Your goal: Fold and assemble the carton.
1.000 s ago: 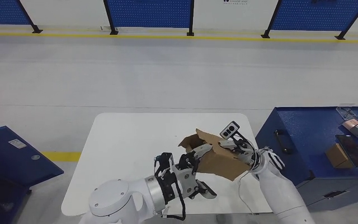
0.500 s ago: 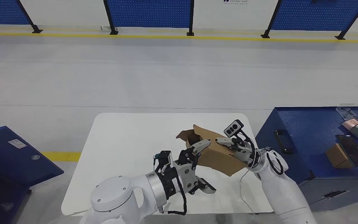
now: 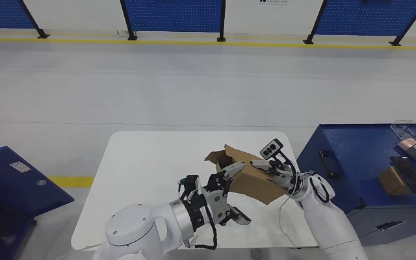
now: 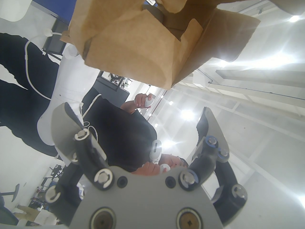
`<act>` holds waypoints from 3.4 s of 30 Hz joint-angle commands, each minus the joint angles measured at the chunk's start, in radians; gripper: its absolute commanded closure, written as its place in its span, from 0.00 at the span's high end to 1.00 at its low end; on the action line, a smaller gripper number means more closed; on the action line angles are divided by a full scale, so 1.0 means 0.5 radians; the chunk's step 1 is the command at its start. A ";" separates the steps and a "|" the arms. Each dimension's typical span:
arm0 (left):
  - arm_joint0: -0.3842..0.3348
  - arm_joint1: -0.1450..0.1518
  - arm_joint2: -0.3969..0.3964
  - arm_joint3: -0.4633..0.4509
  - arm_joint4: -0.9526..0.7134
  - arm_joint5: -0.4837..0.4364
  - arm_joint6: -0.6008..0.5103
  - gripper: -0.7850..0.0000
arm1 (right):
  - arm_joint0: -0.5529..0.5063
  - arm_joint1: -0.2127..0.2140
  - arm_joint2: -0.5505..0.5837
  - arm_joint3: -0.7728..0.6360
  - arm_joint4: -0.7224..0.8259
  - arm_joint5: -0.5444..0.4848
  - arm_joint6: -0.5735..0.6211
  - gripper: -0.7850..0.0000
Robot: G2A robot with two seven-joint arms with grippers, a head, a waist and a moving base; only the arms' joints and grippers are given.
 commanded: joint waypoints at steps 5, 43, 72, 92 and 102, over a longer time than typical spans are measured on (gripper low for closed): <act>0.000 0.000 0.000 0.000 0.000 0.000 0.000 1.00 | 0.000 0.000 0.000 0.000 0.000 0.000 0.000 0.00; -0.084 -0.042 0.152 0.009 0.231 0.100 0.464 1.00 | -0.083 0.033 0.125 -0.120 -0.178 -0.058 0.083 0.00; -0.097 -0.091 0.062 0.167 -0.179 0.202 0.669 1.00 | -0.037 0.027 0.074 -0.128 -0.194 -0.062 0.072 0.00; -0.037 -0.074 -0.045 -0.083 -0.077 0.169 0.583 1.00 | -0.021 0.021 0.089 -0.081 -0.048 0.025 0.032 0.00; -0.091 -0.021 -0.056 -0.165 0.799 -0.059 0.122 0.22 | -0.052 0.025 0.122 -0.117 -0.059 -0.051 0.104 0.00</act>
